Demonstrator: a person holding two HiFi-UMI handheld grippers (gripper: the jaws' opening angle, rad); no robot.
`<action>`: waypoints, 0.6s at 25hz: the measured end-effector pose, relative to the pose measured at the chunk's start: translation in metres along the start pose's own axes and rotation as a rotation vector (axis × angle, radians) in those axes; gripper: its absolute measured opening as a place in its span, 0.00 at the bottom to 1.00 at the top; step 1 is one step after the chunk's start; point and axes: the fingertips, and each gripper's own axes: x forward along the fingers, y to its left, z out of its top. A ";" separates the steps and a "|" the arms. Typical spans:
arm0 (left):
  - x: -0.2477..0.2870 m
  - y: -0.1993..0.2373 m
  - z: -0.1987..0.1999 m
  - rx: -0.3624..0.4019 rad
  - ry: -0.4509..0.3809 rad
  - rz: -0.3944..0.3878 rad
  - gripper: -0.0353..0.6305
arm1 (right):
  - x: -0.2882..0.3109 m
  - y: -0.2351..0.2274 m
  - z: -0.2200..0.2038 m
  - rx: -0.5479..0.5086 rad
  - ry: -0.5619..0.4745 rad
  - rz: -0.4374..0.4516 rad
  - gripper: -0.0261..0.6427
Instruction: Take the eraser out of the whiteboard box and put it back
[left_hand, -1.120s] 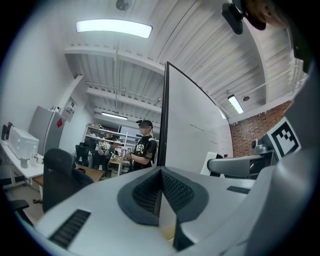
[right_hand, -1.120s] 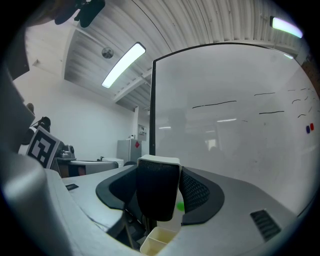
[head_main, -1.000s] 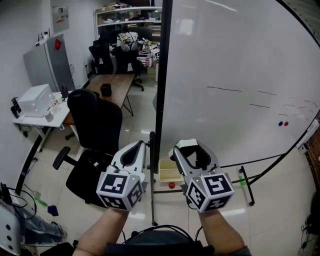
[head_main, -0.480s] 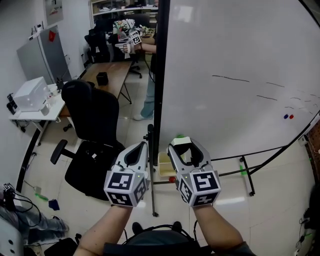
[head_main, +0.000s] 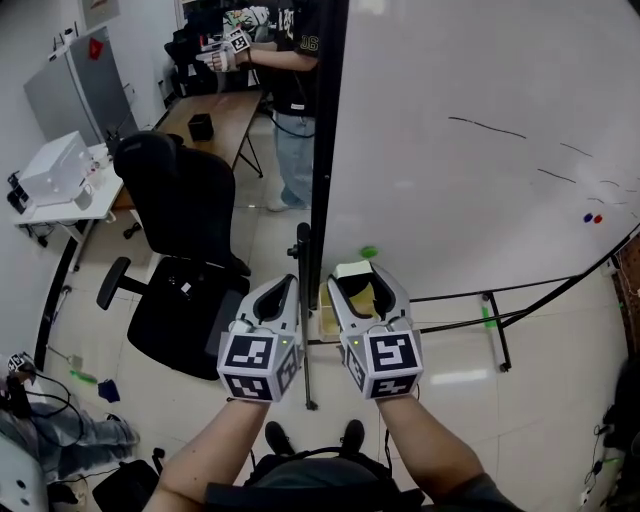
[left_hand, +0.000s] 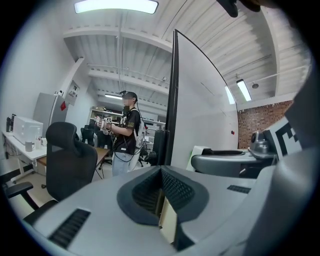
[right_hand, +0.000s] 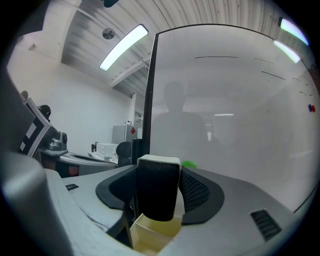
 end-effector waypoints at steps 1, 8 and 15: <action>0.002 0.000 -0.003 -0.001 0.003 0.000 0.10 | 0.002 0.000 -0.004 0.001 0.003 -0.002 0.44; 0.006 0.006 -0.025 -0.009 0.037 0.014 0.10 | 0.011 0.005 -0.037 -0.025 0.039 -0.020 0.44; 0.012 0.015 -0.048 -0.006 0.070 0.006 0.10 | 0.023 0.008 -0.060 -0.020 0.090 -0.040 0.44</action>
